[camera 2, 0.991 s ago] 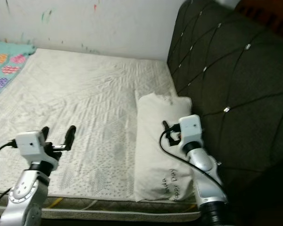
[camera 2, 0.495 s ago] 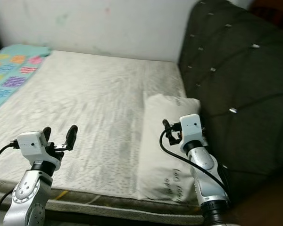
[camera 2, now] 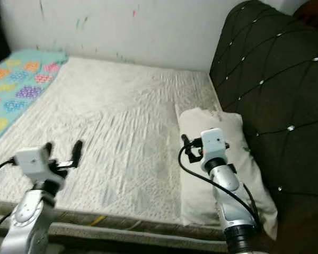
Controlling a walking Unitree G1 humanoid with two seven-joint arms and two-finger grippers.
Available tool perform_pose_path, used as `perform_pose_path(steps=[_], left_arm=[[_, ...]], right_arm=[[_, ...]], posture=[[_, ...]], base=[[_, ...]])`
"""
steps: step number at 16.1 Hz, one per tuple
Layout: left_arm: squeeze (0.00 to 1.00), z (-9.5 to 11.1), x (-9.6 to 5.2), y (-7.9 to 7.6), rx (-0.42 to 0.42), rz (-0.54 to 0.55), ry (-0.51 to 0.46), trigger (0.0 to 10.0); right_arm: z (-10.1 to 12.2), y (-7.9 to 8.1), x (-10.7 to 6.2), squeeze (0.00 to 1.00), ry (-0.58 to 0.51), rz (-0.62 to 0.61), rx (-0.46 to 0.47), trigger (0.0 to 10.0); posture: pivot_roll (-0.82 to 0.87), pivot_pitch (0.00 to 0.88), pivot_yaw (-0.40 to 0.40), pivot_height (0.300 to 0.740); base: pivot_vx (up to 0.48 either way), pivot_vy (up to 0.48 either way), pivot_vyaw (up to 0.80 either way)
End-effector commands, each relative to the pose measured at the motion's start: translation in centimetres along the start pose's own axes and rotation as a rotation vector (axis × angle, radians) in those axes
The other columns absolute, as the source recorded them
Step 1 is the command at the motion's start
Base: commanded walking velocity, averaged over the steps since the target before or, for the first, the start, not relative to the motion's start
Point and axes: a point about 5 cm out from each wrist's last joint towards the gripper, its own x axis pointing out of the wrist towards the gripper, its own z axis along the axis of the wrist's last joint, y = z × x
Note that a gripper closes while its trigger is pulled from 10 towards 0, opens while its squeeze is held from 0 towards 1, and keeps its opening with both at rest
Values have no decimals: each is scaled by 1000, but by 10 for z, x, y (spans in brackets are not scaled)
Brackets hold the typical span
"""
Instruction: Clean up the room
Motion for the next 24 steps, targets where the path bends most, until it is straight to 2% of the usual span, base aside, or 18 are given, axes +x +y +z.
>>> perform_pose_path(steps=[1,10,15,24], left_arm=[[0,1,0,-1,10,-6,-3,10000],[0,1,1,-2,10,-12,-6,10000],[0,4,0,-7,4,-59,-37,10000],[0,6,0,-10,-6,-93,-51,10000]], right_arm=[[4,-2,1,0,-13,1,-3,10000],[4,1,2,0,-14,15,-10,10000],[4,1,3,0,-15,23,-12,10000],[5,2,4,0,-22,31,-14,10000]], posture=[[-43,0,-69,740],[-39,0,-71,740],[-38,0,-72,740],[-38,0,-70,740]], base=[[0,480,0],[0,455,0],[0,0,0],[357,0,0]])
